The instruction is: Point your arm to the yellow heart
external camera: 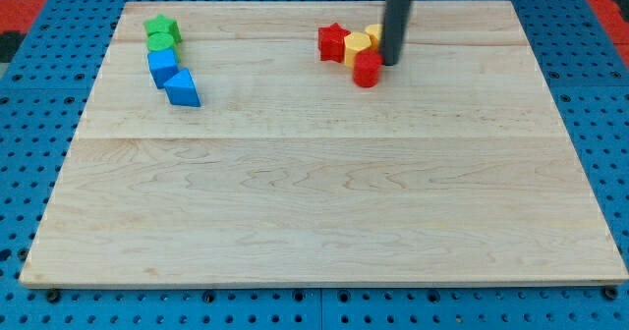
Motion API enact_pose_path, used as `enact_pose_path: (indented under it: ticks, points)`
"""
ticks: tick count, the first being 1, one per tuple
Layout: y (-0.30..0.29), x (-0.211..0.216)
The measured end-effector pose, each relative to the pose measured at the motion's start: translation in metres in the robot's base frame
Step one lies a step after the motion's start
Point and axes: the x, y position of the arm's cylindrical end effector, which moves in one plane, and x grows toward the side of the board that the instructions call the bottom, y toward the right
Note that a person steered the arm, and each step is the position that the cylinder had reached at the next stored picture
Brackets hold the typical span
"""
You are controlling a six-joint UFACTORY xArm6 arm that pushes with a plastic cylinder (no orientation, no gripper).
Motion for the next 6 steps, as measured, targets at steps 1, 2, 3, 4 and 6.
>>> enact_pose_path:
  ticks: [1,2,3,4,6]
  points:
    - [-0.037,0.005]
    - [0.005,0.019]
    - [0.049,0.014]
    - [0.117,-0.002]
    - [0.056,-0.052]
